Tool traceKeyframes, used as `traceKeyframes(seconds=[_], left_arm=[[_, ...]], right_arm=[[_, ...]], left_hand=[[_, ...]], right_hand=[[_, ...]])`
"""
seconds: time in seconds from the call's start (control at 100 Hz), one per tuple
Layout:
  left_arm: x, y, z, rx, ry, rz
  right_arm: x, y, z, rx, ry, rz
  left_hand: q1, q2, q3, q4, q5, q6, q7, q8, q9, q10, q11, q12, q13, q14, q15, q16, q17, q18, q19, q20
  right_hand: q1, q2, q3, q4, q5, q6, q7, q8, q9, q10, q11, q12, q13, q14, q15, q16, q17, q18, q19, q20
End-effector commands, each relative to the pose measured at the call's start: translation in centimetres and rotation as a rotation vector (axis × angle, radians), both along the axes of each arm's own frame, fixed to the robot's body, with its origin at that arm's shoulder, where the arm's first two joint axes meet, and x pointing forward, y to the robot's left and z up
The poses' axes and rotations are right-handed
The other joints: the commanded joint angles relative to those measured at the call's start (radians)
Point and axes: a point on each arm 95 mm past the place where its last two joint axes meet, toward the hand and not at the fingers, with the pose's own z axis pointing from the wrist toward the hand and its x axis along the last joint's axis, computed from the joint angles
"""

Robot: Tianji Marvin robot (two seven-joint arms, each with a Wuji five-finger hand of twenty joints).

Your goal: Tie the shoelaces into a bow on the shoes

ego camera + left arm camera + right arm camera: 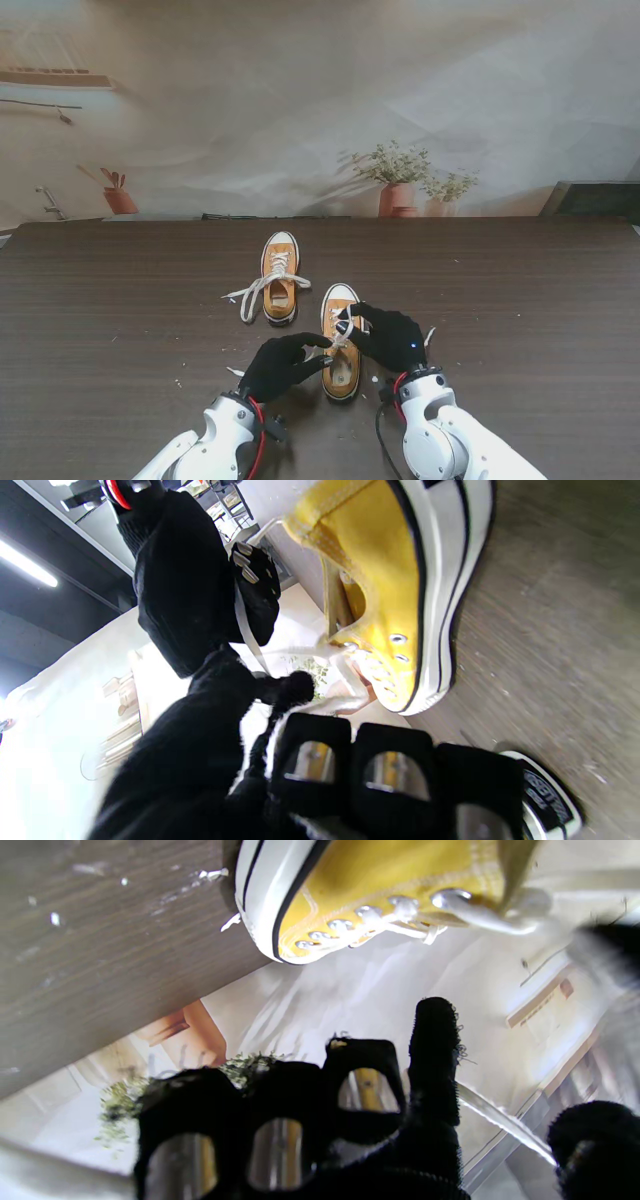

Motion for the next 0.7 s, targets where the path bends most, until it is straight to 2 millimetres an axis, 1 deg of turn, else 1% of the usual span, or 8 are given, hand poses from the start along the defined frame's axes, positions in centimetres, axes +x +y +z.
traceKeyframes(seconds=[0.0, 0.15, 0.27, 0.44, 0.55, 0.6, 0.66, 0.69], left_arm=[[-0.6, 0.5, -0.2, 0.029, 0.001, -0.019], [-0.8, 1.1, -0.1, 0.045, -0.015, -0.020], [-0.8, 1.1, 0.1, 0.002, -0.040, 0.030], [-0.6, 1.0, 0.9, -0.078, -0.079, 0.121], [0.0, 1.0, 1.7, -0.053, -0.137, 0.225], [0.5, 1.1, 1.9, -0.006, -0.162, 0.274], [0.8, 1.3, 2.2, 0.064, -0.163, 0.319], [0.9, 1.4, 2.3, 0.127, -0.173, 0.339]], right_arm=[[-0.4, 0.0, -0.3, 0.030, 0.024, -0.002], [-0.4, -0.1, -0.5, 0.123, 0.041, 0.006], [-0.5, -0.1, -1.0, 0.173, 0.057, 0.031], [-0.6, -0.1, -2.0, 0.163, 0.065, 0.059], [-0.5, -0.1, -2.1, 0.127, 0.057, 0.080], [-0.6, -0.1, -2.0, 0.126, 0.055, 0.084], [-0.6, -0.1, -1.9, 0.129, 0.052, 0.086], [-0.7, -0.1, -1.8, 0.129, 0.048, 0.084]], left_hand=[[-0.071, -0.006, 0.064, 0.007, -0.019, 0.020, -0.030, 0.016, 0.049, 0.045, 0.012, 0.017, 0.030, 0.038, 0.051, 0.001, 0.031, -0.174, 0.251, 0.016], [-0.111, -0.030, 0.069, 0.001, -0.039, 0.042, -0.041, 0.012, 0.045, 0.036, 0.013, 0.017, 0.030, 0.032, 0.051, 0.001, 0.032, -0.182, 0.251, 0.015], [-0.168, -0.017, 0.067, -0.008, -0.037, 0.048, -0.041, 0.013, 0.046, 0.039, 0.013, 0.016, 0.030, 0.036, 0.052, 0.001, 0.032, -0.180, 0.251, 0.016], [-0.218, 0.021, 0.067, -0.015, 0.003, 0.044, -0.017, 0.022, 0.055, 0.057, 0.025, 0.015, 0.030, 0.057, 0.071, 0.009, 0.032, -0.158, 0.251, 0.050], [-0.239, 0.022, 0.051, -0.009, 0.042, 0.044, 0.005, 0.029, 0.054, 0.058, 0.054, 0.012, 0.029, 0.056, 0.099, 0.019, 0.035, -0.163, 0.251, 0.098], [-0.238, 0.020, 0.051, -0.004, 0.061, 0.043, 0.020, 0.034, 0.054, 0.054, 0.071, 0.004, 0.030, 0.047, 0.114, 0.022, 0.037, -0.184, 0.251, 0.130], [-0.192, 0.019, 0.056, -0.001, 0.084, 0.044, 0.035, 0.038, 0.053, 0.070, 0.083, -0.005, 0.028, 0.071, 0.121, 0.026, 0.037, -0.171, 0.251, 0.155], [-0.160, 0.018, 0.063, 0.001, 0.094, 0.041, 0.041, 0.040, 0.053, 0.070, 0.088, -0.009, 0.028, 0.074, 0.122, 0.028, 0.037, -0.168, 0.251, 0.162]], right_hand=[[-0.066, 0.031, 0.001, -0.004, -0.002, 0.025, -0.008, -0.006, 0.061, 0.073, 0.058, 0.019, 0.006, -0.002, 0.079, 0.022, 0.022, 0.025, 0.251, 0.019], [-0.064, 0.025, 0.007, -0.005, 0.005, 0.022, -0.008, -0.006, 0.061, 0.073, 0.064, 0.020, 0.006, 0.000, 0.081, 0.027, 0.022, 0.026, 0.254, 0.023], [-0.057, 0.014, 0.003, -0.008, 0.004, 0.021, -0.010, -0.007, 0.061, 0.076, 0.064, 0.019, 0.006, 0.005, 0.079, 0.028, 0.022, 0.033, 0.253, 0.024], [-0.031, -0.006, 0.007, -0.007, 0.007, 0.024, -0.008, -0.006, 0.061, 0.080, 0.063, 0.017, 0.006, 0.010, 0.078, 0.028, 0.021, 0.038, 0.252, 0.027], [-0.026, -0.010, 0.011, -0.007, 0.009, 0.013, -0.009, -0.006, 0.061, 0.077, 0.063, 0.017, 0.006, 0.007, 0.078, 0.029, 0.021, 0.042, 0.250, 0.028], [-0.019, -0.016, 0.016, -0.006, 0.014, 0.008, -0.007, -0.006, 0.061, 0.076, 0.064, 0.017, 0.006, 0.006, 0.078, 0.029, 0.022, 0.040, 0.249, 0.029], [-0.011, -0.023, 0.024, -0.004, 0.019, 0.006, -0.006, -0.005, 0.061, 0.077, 0.066, 0.018, 0.006, 0.009, 0.079, 0.030, 0.022, 0.040, 0.249, 0.029], [-0.011, -0.025, 0.026, -0.005, 0.022, 0.002, -0.005, -0.005, 0.061, 0.076, 0.067, 0.018, 0.006, 0.008, 0.079, 0.031, 0.022, 0.040, 0.249, 0.030]])
